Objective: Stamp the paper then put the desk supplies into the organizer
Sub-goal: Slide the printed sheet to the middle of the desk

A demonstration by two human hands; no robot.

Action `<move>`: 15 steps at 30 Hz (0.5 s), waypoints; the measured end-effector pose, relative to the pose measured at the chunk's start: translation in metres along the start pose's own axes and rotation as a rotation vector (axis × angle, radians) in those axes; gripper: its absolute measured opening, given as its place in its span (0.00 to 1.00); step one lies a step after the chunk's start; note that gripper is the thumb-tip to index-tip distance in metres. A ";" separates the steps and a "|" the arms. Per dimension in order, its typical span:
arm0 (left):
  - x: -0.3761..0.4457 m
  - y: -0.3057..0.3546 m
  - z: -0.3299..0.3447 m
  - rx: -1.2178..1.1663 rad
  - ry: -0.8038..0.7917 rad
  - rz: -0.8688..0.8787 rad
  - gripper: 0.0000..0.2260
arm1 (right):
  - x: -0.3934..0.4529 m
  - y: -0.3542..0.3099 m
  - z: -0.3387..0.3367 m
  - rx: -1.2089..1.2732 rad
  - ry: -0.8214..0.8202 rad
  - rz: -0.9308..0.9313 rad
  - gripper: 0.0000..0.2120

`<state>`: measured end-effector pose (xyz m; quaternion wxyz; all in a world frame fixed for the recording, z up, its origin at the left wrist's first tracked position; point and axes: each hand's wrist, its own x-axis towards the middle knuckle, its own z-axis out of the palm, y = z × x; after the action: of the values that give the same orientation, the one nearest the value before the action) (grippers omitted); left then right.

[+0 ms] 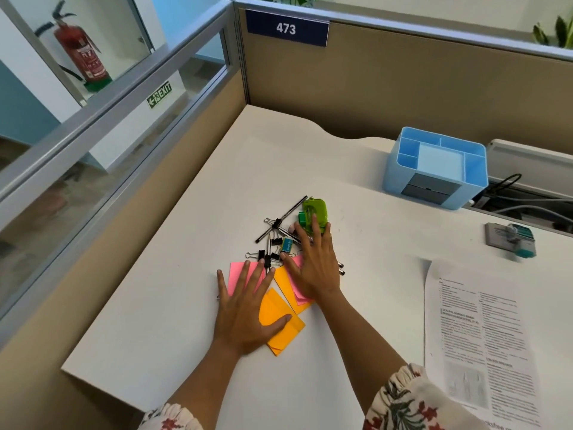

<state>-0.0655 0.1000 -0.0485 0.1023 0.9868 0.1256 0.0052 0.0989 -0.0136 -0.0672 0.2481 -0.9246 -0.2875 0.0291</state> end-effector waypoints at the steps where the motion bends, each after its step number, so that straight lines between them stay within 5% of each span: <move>1: -0.001 0.000 0.000 0.004 0.010 -0.001 0.42 | 0.000 -0.002 0.001 -0.005 -0.002 -0.006 0.36; 15: -0.003 0.000 0.002 0.042 0.020 -0.021 0.37 | -0.008 -0.007 0.000 -0.055 -0.057 -0.078 0.35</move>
<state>-0.0681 0.0988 -0.0500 0.0805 0.9872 0.1371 0.0112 0.0885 -0.0136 -0.0647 0.2151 -0.9179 -0.3312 0.0378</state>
